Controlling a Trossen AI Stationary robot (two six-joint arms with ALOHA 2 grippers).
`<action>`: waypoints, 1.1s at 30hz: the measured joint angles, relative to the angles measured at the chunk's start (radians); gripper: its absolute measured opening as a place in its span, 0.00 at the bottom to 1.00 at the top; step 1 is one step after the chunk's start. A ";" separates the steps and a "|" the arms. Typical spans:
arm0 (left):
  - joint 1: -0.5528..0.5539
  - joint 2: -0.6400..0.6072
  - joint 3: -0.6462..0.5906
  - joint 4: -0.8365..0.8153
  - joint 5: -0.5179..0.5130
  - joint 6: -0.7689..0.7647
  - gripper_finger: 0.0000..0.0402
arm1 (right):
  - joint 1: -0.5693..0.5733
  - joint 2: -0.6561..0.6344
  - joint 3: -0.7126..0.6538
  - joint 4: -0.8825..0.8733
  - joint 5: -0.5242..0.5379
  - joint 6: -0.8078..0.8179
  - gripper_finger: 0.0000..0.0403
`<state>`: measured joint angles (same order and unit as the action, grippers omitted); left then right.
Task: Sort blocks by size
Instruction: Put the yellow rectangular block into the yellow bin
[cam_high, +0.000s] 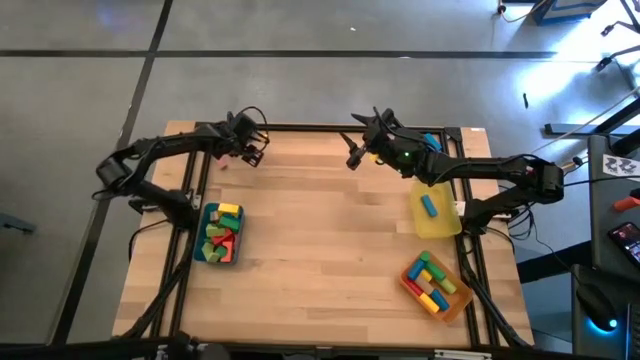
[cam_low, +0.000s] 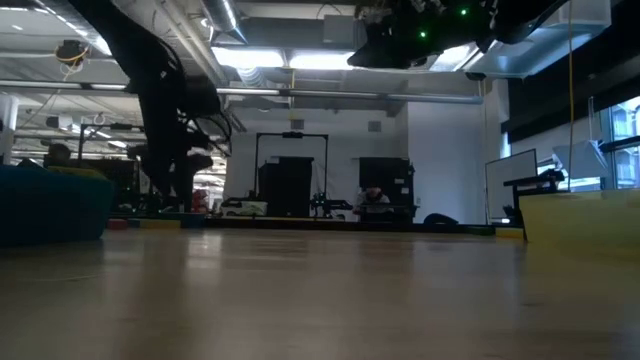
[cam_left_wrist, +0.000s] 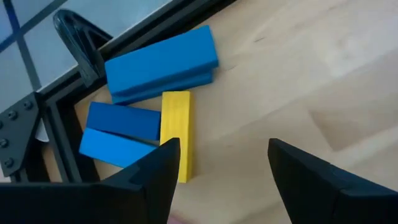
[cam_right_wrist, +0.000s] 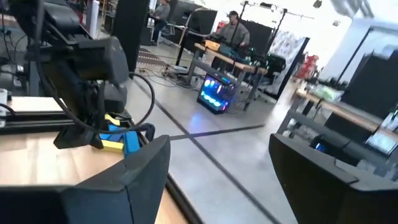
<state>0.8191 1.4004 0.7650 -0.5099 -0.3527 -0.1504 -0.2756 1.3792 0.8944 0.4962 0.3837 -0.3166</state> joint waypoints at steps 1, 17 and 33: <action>0.009 0.018 0.000 0.011 -0.001 0.003 0.56 | 0.000 0.000 0.000 0.007 0.000 -0.010 0.68; 0.051 0.195 0.041 0.053 -0.018 0.008 0.44 | 0.000 0.000 0.000 0.054 -0.014 -0.059 0.68; 0.043 0.210 0.074 -0.014 0.010 0.027 0.35 | 0.000 0.001 0.000 0.026 -0.022 -0.057 0.68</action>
<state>0.8622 1.6100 0.8390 -0.5242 -0.3429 -0.1235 -0.2756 1.3800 0.8948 0.5222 0.3622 -0.3733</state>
